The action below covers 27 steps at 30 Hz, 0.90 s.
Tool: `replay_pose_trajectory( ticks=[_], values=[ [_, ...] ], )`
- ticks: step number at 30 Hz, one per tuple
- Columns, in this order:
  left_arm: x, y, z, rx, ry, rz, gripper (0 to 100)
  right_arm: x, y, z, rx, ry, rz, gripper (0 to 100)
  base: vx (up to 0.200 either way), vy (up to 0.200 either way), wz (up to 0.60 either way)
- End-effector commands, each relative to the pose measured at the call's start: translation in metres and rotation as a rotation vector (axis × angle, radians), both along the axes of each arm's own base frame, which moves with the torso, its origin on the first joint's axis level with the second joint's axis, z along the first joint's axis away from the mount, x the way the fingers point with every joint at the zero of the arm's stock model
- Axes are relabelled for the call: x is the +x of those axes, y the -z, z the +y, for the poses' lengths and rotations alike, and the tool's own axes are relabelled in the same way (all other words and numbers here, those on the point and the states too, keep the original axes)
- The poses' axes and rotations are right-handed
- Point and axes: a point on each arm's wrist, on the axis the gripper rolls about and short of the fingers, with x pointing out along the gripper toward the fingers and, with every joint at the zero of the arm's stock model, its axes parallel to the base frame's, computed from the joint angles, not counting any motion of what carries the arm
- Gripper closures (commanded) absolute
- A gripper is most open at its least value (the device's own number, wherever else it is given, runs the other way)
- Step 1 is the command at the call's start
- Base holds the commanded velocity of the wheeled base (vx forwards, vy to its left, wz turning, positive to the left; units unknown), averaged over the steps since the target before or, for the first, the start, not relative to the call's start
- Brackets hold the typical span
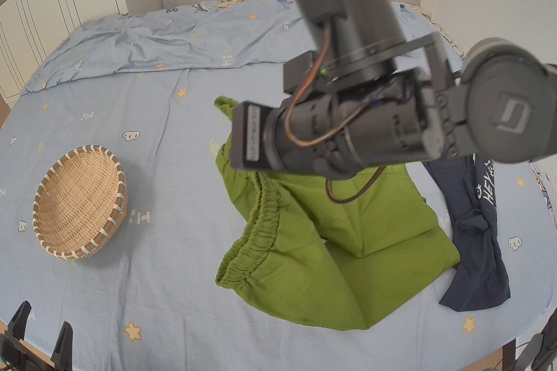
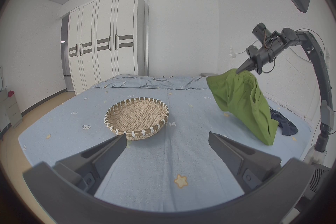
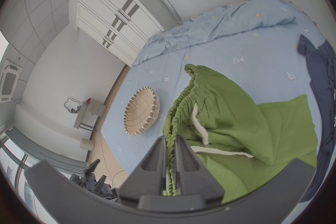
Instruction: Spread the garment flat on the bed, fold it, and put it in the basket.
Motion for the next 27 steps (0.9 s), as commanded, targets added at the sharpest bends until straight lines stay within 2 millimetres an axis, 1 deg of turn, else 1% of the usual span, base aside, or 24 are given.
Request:
replay_pose_trajectory(
  ticks=[1,3,4,10,14,17,19,20,21,22,24,25,26,27],
  values=[
    [0.000,0.005,0.000,0.000,0.000,0.000,0,0.012,0.041,0.029,-0.073,-0.005,0.059,100,0.000,0.000,0.00],
    [0.000,0.005,0.000,0.000,0.000,0.000,0,0.014,0.043,0.031,-0.076,-0.005,0.062,100,0.000,0.000,0.00],
    [0.000,0.005,0.000,0.000,0.000,0.000,0,0.014,0.044,0.032,-0.076,-0.004,0.063,0,0.000,0.000,0.00],
    [0.000,0.005,0.000,0.000,0.000,0.000,0,0.012,0.048,0.037,-0.088,-0.016,0.068,0,0.000,0.000,0.00],
    [0.000,0.005,0.000,0.000,0.000,0.000,0,0.013,0.047,0.036,-0.084,-0.024,0.070,0,0.000,0.000,0.00],
    [0.000,0.005,0.000,0.000,0.000,0.000,0,0.017,0.043,0.026,-0.083,0.000,0.075,0,0.000,0.000,0.00],
    [0.000,0.005,0.000,0.000,0.000,0.000,0,0.020,0.022,-0.005,-0.063,0.043,0.077,0,0.000,0.000,0.00],
    [0.000,0.005,0.000,0.000,0.000,0.000,0,0.019,0.013,-0.024,-0.055,0.057,0.087,0,0.000,0.000,0.00],
    [0.000,0.005,0.000,0.000,0.000,0.000,0,0.019,0.011,-0.042,-0.054,0.066,0.108,0,0.000,0.000,0.00],
    [0.000,0.005,0.000,0.000,0.000,0.000,0,0.019,0.013,-0.056,-0.055,0.073,0.132,0,0.000,0.000,0.00],
    [0.000,0.005,0.000,0.003,0.000,0.002,0,0.014,0.014,-0.093,-0.046,0.101,0.172,0,0.000,0.000,0.00],
    [0.000,0.005,0.000,0.006,0.001,0.000,0,0.011,0.015,-0.106,-0.035,0.110,0.180,0,0.000,0.000,0.00],
    [0.000,0.005,0.000,0.011,0.003,0.000,0,0.009,0.023,-0.127,-0.011,0.129,0.197,0,0.000,0.000,0.00],
    [0.000,0.005,0.000,0.011,0.004,0.002,0,0.008,0.033,-0.144,0.008,0.137,0.206,0,0.000,0.000,0.00]
  ],
)
